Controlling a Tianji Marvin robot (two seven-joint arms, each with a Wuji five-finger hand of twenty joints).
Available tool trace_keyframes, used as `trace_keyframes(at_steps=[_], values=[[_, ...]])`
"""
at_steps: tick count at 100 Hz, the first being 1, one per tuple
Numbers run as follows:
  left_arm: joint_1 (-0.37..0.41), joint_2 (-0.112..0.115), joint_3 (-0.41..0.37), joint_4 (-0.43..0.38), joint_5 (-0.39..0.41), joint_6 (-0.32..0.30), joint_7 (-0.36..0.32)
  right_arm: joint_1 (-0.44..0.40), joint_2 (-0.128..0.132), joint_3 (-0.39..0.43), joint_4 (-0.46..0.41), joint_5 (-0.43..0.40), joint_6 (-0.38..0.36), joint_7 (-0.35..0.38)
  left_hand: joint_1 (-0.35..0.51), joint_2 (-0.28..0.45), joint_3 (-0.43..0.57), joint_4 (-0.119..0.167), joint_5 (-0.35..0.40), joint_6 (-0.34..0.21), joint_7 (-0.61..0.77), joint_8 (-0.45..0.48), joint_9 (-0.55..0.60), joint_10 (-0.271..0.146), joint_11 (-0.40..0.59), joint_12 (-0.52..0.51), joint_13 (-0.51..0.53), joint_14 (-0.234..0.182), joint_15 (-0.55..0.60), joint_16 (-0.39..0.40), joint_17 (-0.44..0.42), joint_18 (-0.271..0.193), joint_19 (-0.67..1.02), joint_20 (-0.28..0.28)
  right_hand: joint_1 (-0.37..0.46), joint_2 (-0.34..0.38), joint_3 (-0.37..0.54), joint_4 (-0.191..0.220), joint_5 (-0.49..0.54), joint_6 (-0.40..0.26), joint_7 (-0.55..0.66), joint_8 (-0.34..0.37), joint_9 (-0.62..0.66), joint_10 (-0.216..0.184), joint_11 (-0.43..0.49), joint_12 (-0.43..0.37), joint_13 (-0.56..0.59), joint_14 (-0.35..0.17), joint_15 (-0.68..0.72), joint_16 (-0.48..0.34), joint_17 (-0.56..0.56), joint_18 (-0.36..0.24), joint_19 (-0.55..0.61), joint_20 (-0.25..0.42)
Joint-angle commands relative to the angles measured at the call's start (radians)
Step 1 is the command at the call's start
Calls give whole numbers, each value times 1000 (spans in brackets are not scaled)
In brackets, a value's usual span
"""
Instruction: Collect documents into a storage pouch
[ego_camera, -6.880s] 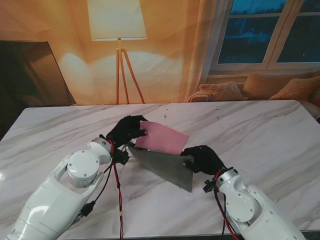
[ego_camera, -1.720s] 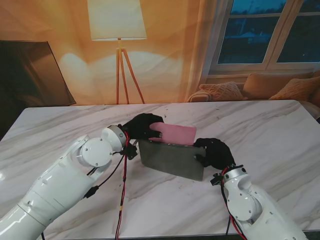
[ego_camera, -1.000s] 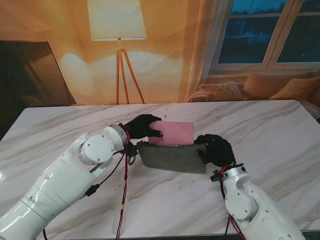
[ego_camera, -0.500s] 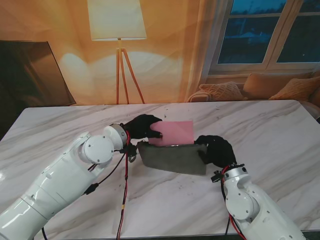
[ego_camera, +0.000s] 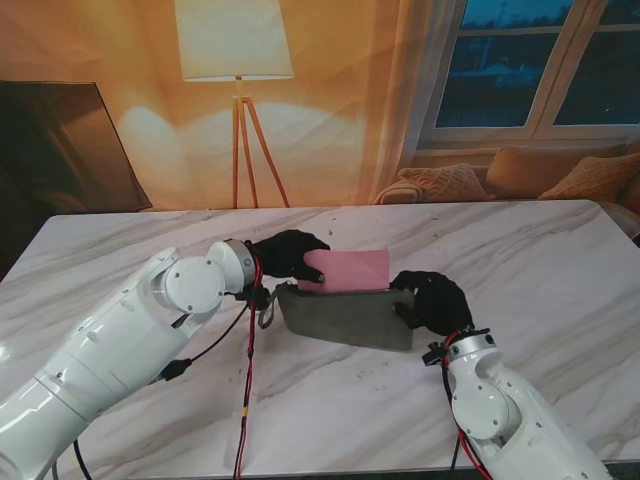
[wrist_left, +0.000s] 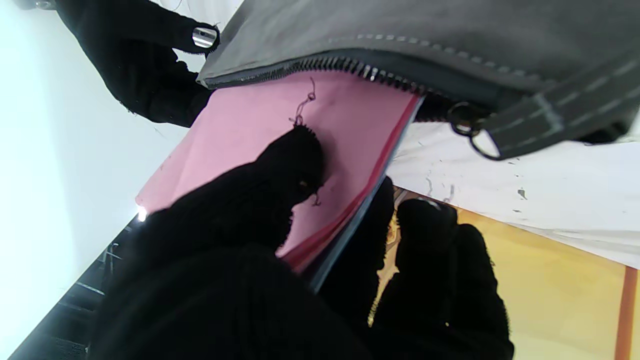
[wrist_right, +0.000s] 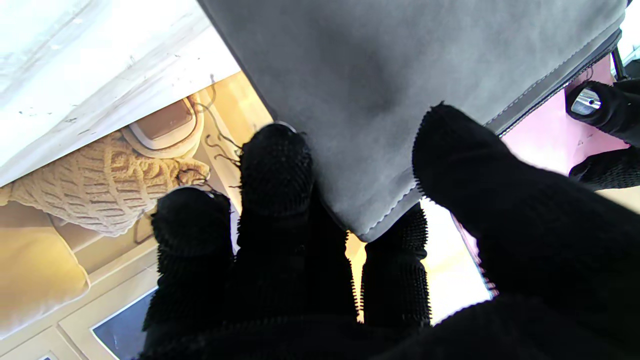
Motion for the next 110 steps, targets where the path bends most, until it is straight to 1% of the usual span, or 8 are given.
trace_keyframes(at_steps=[1, 16, 29, 42, 55, 68, 84, 110], values=[[2, -3, -5, 2, 2, 17, -12, -4, -1, 4, -9, -4, 11, 18, -5, -7, 75, 45, 25, 1, 67, 29, 40, 12, 61, 29, 24, 37, 40, 29, -11, -26, 25, -5, -30, 22, 9, 11, -54, 21, -34, -5, -34, -10, -2, -10, -22, -32, -18, 14, -15, -16, 10, 2], [10, 4, -24, -12, 34, 20, -10, -7, 0, 7, -12, -3, 20, 26, -38, 6, 82, 35, 12, -2, 64, 36, 37, -20, 61, 10, 33, 16, 30, 20, -11, -25, 57, 13, -21, 22, 22, 17, -56, 22, -49, 0, -41, -11, -5, -15, -31, -29, -31, 14, -25, -14, 0, 0], [15, 3, -28, -13, 41, 10, -1, -7, -1, 5, -13, 0, 21, 23, -77, 43, 34, 9, 2, -6, -7, -17, -72, -17, -204, 29, -89, -16, -128, -86, -10, -26, -2, -20, -7, 26, 18, 13, -56, 19, -49, 5, -40, -11, -6, -16, -31, -29, -37, 16, -25, -13, -2, 1], [18, -10, -17, 5, 27, -6, 35, -6, -1, 3, -12, 5, 17, 27, -123, 84, -55, 22, -18, 6, -89, -39, -252, -42, -495, -383, -146, -47, -339, -277, -13, -14, -30, 6, -11, 31, 12, 11, -56, 18, -49, 7, -43, -12, -7, -17, -31, -30, -38, 17, -25, -13, -2, 2], [23, -32, -9, 22, -11, -8, 91, -6, -1, 3, -11, 7, 11, 30, -139, 109, -47, 32, -116, 11, -287, -18, -313, -48, -587, -543, -126, -43, -425, -379, -1, -4, 74, 39, -11, 35, 8, 11, -56, 18, -49, 7, -42, -12, -7, -18, -30, -30, -40, 19, -25, -13, -3, 3], [19, -47, 0, 35, -38, -15, 118, -3, -2, 1, -6, 9, 9, 25, -228, 216, -11, 113, -220, 15, -461, -19, -343, -49, -604, -573, -97, -35, -482, -456, 47, 25, 166, 17, -10, 37, 5, 11, -57, 17, -48, 7, -42, -12, -7, -19, -30, -31, -41, 20, -25, -13, -3, 3], [14, -62, 7, 45, -76, -12, 138, 0, -3, -5, -3, 12, 7, 24, -220, 226, -25, 118, -298, -10, -524, -47, -351, -34, -613, -592, -65, 8, -492, -485, 131, 55, 299, 33, -13, 40, 2, 10, -56, 17, -46, 7, -40, -13, -6, -19, -29, -32, -43, 21, -25, -13, -3, 4], [-8, -70, 26, 67, -45, -58, 175, -1, -3, -4, -3, 16, 13, 28, 160, 205, -186, -1, -38, -25, -288, 28, 44, 19, -288, -296, 310, 69, -30, -382, 543, 145, 561, 193, -37, 51, -1, 14, -72, 23, -63, 1, -58, -13, -12, -26, -38, -27, -51, 21, -31, -13, -9, 3]])
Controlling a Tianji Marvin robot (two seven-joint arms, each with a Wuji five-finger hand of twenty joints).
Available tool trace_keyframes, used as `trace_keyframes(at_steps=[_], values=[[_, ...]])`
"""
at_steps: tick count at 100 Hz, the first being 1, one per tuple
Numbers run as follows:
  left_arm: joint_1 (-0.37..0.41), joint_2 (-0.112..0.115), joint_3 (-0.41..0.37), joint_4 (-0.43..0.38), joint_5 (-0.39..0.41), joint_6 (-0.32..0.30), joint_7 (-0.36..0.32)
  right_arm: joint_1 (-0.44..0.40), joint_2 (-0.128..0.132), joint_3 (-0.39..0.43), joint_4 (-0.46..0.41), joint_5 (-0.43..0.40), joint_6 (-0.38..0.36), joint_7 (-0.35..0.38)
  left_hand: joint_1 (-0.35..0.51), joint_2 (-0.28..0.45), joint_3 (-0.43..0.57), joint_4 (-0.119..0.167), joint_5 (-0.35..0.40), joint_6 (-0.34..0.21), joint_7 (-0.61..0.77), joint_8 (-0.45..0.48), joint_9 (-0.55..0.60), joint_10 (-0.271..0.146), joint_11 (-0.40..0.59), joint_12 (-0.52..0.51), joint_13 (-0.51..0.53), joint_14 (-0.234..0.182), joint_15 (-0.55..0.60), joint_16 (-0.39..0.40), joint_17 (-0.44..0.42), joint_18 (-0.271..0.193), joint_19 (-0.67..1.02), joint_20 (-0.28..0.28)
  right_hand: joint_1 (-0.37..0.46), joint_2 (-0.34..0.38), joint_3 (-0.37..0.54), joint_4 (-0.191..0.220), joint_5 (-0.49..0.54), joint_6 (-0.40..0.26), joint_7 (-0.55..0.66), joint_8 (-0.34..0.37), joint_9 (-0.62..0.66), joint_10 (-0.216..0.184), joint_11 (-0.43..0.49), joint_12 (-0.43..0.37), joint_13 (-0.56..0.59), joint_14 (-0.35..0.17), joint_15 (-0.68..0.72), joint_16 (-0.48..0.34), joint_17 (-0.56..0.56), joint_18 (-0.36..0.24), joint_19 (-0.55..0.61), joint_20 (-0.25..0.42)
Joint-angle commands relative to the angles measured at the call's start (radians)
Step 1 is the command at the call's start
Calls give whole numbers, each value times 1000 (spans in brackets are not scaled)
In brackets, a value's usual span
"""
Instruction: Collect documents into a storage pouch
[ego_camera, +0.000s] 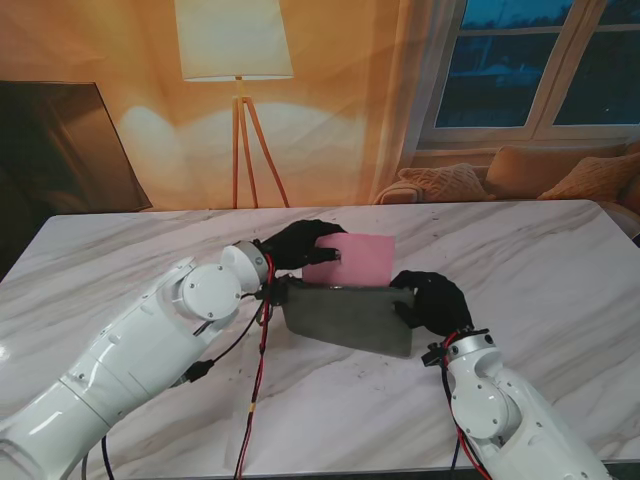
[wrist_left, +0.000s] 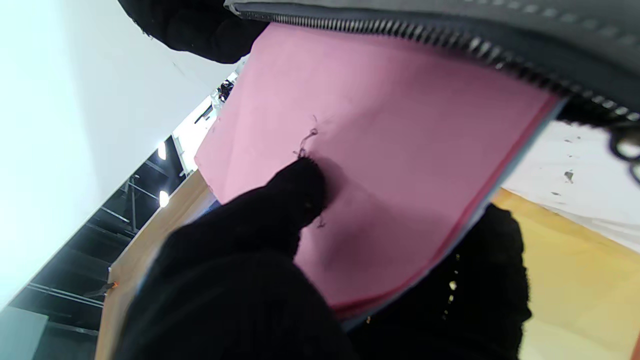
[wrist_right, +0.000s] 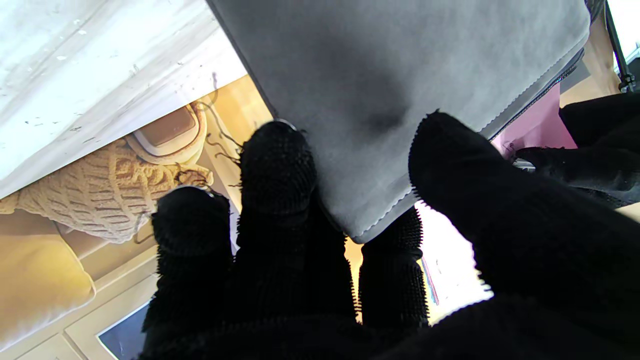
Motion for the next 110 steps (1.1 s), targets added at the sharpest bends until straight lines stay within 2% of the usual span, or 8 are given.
trace_keyframes(at_steps=[1, 15, 29, 48, 65, 85, 97, 110], values=[[-16, -3, 6, 2, 34, -24, -13, -2, -3, 1, -4, -2, 6, 15, 102, 8, -67, -31, 91, -32, 114, 11, 55, 18, 132, 84, 75, 72, 146, 48, 79, -47, 84, 34, -39, 10, 0, 15, -61, -4, -27, 1, -40, -13, -4, -8, -38, -26, -24, 10, -15, -13, -7, 3], [-32, 6, 11, 1, 83, -51, -17, -5, -3, 7, -7, -5, 9, 11, 136, 39, -131, -18, 130, -27, 282, 34, 35, 27, 261, 167, 96, 19, 290, 130, 66, -71, 125, 112, -74, 20, 27, 51, -86, 22, -105, 40, -65, -16, -2, -26, -50, -23, -37, 13, -26, -10, -19, 8], [-52, 16, 16, 1, 140, -81, -18, -6, -3, 14, -9, -11, 12, 5, 133, 46, -142, -9, 109, -46, 376, 93, 21, 22, 307, 212, 90, -16, 338, 176, 36, -94, 120, 187, -88, 42, 51, 164, -131, 50, -188, 109, -93, -18, -5, -31, -60, -23, -45, 13, -32, -9, -25, 13], [-83, 19, 42, 27, 175, -114, -24, 1, -4, 14, 2, -13, 29, 2, 130, 57, -148, -5, 99, -62, 401, 148, 8, 9, 313, 233, 74, -34, 341, 190, 7, -116, 109, 211, -48, 9, 67, 170, -174, 65, -188, 147, -127, -16, -3, -34, -41, -37, -6, 28, -8, -17, -8, 20], [-102, 12, 73, 59, 133, -126, -47, 9, -5, 7, 15, -13, 42, -1, 129, 40, -137, -10, 106, -56, 382, 143, 9, -5, 273, 233, 44, -16, 287, 187, -20, -126, 76, 214, -12, -23, 72, 128, -185, 68, -139, 204, -157, -11, 8, -37, -40, -38, 10, -3, 0, -16, -3, 20], [-116, 8, 97, 78, 89, -133, -79, 17, -7, 2, 28, -29, 46, -30, 86, -35, -42, -56, 123, -25, 320, -13, 26, -13, 197, 229, 10, 12, 225, 182, -57, -126, 42, 195, 41, -49, 62, 57, -168, 44, 4, 256, -154, -4, 21, -39, -34, -36, 31, -57, 14, -18, 0, 13], [-129, 8, 118, 92, 100, -161, -80, 19, -10, 0, 32, -27, 48, -46, -87, -157, 131, -61, 102, -10, 305, -53, 20, -36, 183, 267, -1, -15, 222, 191, -67, -139, 36, 189, 97, -61, 50, 32, -157, 31, 98, 255, -127, 10, 35, -26, 4, -50, 60, -82, 63, -24, 10, 0], [-150, 3, 146, 112, 115, -193, -74, 28, -14, -6, 43, -27, 39, -65, -108, -173, 162, -68, 122, -2, 331, -66, 54, -53, 304, 276, 67, -54, 297, 211, -22, -132, 70, 198, 143, -62, 33, 23, -82, 2, 188, 241, -74, 25, 43, -22, 54, -62, 66, -105, 130, -26, 6, -20]])
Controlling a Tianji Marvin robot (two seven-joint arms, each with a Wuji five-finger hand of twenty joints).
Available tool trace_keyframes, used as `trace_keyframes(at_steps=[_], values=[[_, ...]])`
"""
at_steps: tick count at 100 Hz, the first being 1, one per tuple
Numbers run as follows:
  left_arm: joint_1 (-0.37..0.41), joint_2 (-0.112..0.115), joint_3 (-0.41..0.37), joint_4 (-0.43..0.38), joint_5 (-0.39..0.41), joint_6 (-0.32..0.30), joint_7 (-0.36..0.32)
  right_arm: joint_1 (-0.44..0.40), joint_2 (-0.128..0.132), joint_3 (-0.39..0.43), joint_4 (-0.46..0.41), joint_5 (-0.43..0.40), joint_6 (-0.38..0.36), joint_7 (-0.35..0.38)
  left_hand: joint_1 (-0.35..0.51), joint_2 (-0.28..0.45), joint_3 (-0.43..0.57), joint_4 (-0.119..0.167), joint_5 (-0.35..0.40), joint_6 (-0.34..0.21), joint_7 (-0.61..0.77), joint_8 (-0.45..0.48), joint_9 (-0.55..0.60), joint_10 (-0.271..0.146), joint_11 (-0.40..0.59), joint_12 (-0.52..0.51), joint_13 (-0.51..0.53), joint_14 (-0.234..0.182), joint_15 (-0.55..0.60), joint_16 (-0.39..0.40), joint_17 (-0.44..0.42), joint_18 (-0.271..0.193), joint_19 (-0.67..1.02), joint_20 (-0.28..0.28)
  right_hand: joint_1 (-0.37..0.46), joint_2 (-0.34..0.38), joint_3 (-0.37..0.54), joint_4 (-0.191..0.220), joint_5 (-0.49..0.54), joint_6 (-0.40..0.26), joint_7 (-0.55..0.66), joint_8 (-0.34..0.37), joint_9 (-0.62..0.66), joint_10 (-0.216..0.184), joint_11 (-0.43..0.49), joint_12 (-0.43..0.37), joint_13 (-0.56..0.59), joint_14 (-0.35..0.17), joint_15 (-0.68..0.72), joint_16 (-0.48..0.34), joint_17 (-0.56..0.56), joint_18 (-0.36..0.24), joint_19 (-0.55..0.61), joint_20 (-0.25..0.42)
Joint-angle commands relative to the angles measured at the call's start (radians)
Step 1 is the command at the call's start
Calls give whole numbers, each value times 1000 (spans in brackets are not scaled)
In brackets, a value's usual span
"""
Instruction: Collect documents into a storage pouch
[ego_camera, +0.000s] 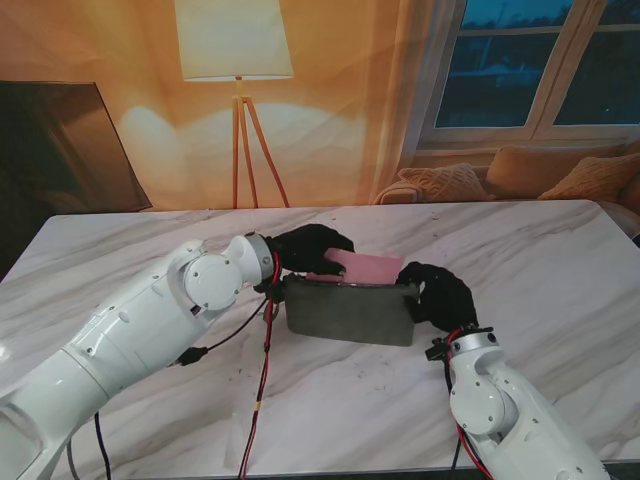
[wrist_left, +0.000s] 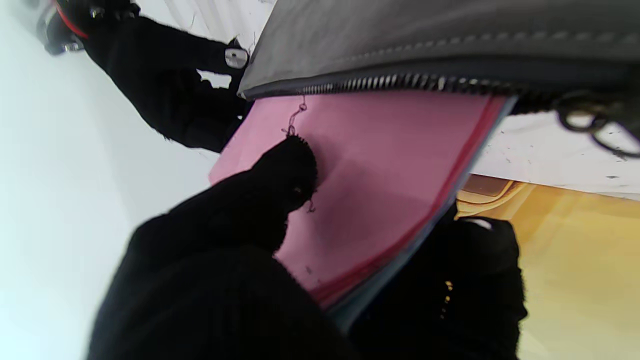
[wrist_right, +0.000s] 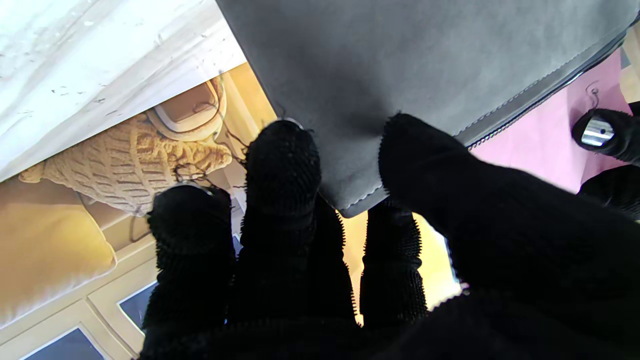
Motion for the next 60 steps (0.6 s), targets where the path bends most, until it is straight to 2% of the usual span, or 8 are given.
trace_keyframes(at_steps=[1, 4, 8, 19, 26, 36, 48, 60], values=[[-13, -11, 11, 11, -1, -5, -12, 7, -6, -3, 7, 0, -4, 1, -10, -36, 39, -27, 44, -2, 40, -15, 46, -24, 81, 20, 68, -3, 79, 20, 12, -81, 17, 16, 38, -22, 6, -26, 72, -17, 71, -6, 31, 10, 10, 11, 43, -36, 22, -13, 35, -21, 24, -23], [-18, -13, 17, 14, -4, -9, -15, 9, -7, -5, 11, 3, -9, -4, -9, -41, 43, -26, 51, -1, 45, -19, 50, 6, 98, 19, 79, -7, 91, 23, 17, -77, 22, 18, 42, -17, 5, -26, 101, -21, 83, -8, 43, 14, 12, 12, 49, -39, 20, -15, 42, -22, 22, -25], [-25, -13, 26, 18, -9, -12, -23, 12, -9, -7, 15, 4, -13, -11, -9, -43, 48, -24, 55, 0, 54, -24, 59, -23, 128, 22, 93, -19, 108, 26, 25, -78, 28, 22, 42, -14, 2, -25, 124, -23, 91, -9, 59, 17, 16, 14, 55, -41, 18, -17, 48, -22, 19, -27], [-31, -14, 39, 25, -6, -11, -28, 16, -12, -11, 20, 10, -15, -20, -30, -53, 72, -30, 59, -1, 73, -33, 84, -33, 136, -17, 118, -8, 95, 5, 52, -75, 32, 11, 37, -5, -3, -26, 131, -21, 76, -33, 89, 17, 21, 19, 52, -36, 9, -18, 48, -17, 15, -31], [-20, -15, 33, 24, 5, -3, -14, 15, -13, -12, 20, 13, -13, -20, -30, -46, 68, -36, 56, -5, 72, -42, 91, -35, 56, -75, 83, 37, -6, -46, 31, -73, -9, -37, 38, 2, -7, -26, 142, -22, 76, -41, 108, 17, 24, 23, 47, -32, 2, -17, 43, -8, 8, -35], [7, -14, 13, 15, 18, 20, 9, 12, -13, -11, 17, 16, -11, -19, 3, -18, 21, -33, 45, -3, 48, -35, 71, -24, -76, -110, 13, 54, -128, -103, -45, -80, -76, -126, 38, 6, -11, -25, 142, -22, 77, -44, 111, 18, 22, 27, 47, -28, -3, -16, 42, -4, 5, -36], [49, -25, -21, 6, 10, 57, 58, 11, -13, -12, 16, 18, -11, -18, 63, -13, -4, -34, 67, -11, 65, -30, 109, -23, -116, -152, 42, 60, -151, -139, -53, -75, -95, -170, 39, 12, -14, -26, 142, -21, 76, -47, 111, 19, 20, 28, 46, -29, -5, -14, 40, -4, 3, -37], [79, -34, -44, 2, -4, 83, 95, 12, -13, -14, 17, 19, -10, -18, 64, -31, 22, -41, 87, -24, 76, -41, 150, -35, -166, -203, 69, 61, -175, -174, -62, -75, -105, -199, 40, 15, -17, -25, 140, -20, 75, -48, 111, 20, 18, 29, 46, -29, -8, -13, 37, -4, 0, -38]])
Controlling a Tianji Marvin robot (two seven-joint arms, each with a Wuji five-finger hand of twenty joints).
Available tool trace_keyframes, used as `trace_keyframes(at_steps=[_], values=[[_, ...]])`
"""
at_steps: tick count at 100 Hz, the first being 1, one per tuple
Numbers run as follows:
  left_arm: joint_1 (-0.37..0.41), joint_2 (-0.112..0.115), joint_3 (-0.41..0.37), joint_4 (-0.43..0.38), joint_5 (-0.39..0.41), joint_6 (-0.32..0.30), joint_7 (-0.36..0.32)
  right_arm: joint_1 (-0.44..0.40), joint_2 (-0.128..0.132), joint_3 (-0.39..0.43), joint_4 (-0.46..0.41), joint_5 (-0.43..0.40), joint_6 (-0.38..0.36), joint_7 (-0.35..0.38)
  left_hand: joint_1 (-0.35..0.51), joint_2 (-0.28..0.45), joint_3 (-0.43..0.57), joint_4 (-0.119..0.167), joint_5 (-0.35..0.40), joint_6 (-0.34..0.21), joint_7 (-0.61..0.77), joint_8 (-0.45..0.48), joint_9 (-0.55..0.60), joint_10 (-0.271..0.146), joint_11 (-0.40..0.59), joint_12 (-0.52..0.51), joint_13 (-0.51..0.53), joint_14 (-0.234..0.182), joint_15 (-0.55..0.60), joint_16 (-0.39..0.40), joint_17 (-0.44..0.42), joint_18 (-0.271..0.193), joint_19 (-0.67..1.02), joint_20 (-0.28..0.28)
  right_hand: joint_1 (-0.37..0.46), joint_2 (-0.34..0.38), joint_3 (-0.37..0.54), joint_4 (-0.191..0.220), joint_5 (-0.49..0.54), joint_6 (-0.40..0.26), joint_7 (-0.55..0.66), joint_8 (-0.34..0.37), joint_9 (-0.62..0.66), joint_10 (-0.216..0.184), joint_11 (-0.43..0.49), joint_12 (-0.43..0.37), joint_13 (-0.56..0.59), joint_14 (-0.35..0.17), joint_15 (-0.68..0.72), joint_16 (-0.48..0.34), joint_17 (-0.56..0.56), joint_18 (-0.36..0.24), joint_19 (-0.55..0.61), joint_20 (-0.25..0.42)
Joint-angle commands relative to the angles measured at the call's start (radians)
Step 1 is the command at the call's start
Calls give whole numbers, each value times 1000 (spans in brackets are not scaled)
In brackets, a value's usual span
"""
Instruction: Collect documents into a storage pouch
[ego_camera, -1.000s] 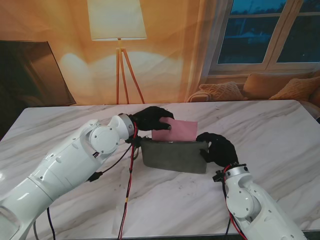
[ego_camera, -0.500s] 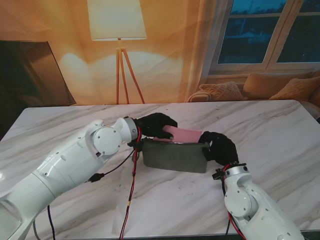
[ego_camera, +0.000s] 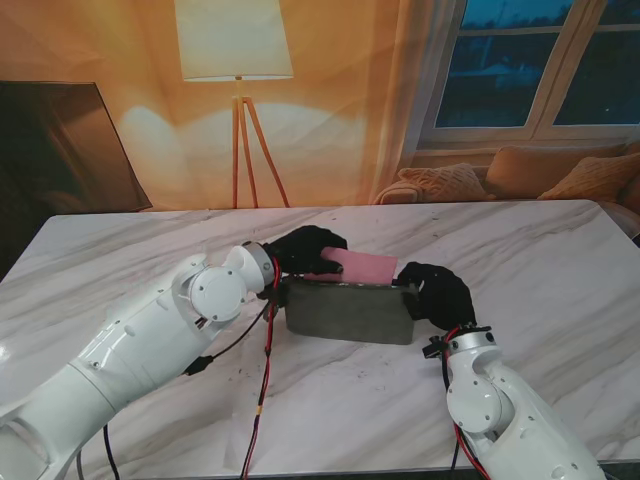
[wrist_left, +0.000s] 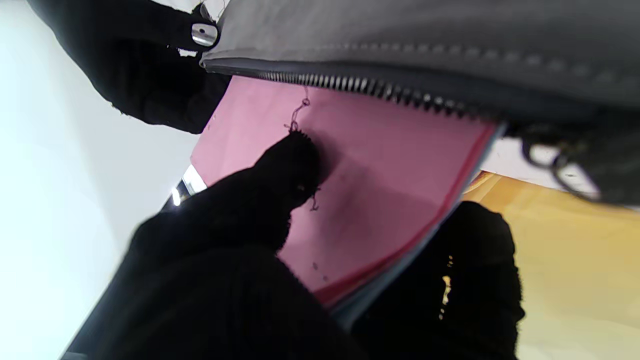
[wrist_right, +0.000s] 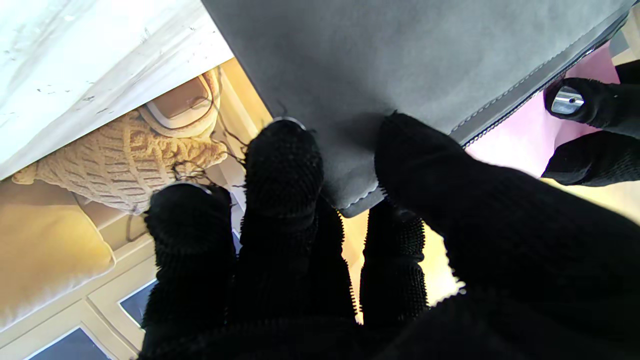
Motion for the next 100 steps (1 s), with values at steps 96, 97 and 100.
trace_keyframes(at_steps=[96, 97, 100], values=[[95, 10, -94, -110, 33, 79, 25, -2, -5, -10, -4, 10, 10, 21, 39, 68, -92, -2, -20, -37, -91, 58, -215, 13, -114, 120, -320, 48, -157, 74, -353, -114, -215, -139, 22, 19, -18, -22, 27, 0, 32, -18, 20, -5, -2, 9, 4, -19, -18, 8, -19, 1, 0, -8], [95, 10, -95, -110, 34, 80, 26, -2, -5, -10, -4, 10, 10, 21, 48, 69, -98, -2, -19, -36, -80, 51, -203, 12, -119, 138, -315, 50, -147, 81, -351, -113, -209, -141, 22, 20, -18, -22, 27, 0, 33, -18, 20, -5, -3, 9, 4, -19, -18, 8, -19, 1, 0, -8], [96, 10, -96, -111, 35, 80, 28, -1, -5, -10, -4, 10, 10, 21, 68, 69, -101, -2, -12, -31, -61, 46, -177, 9, -112, 170, -300, 52, -120, 97, -344, -115, -197, -143, 22, 20, -19, -22, 26, 0, 32, -18, 20, -5, -3, 9, 4, -19, -18, 8, -19, 1, 0, -8]])
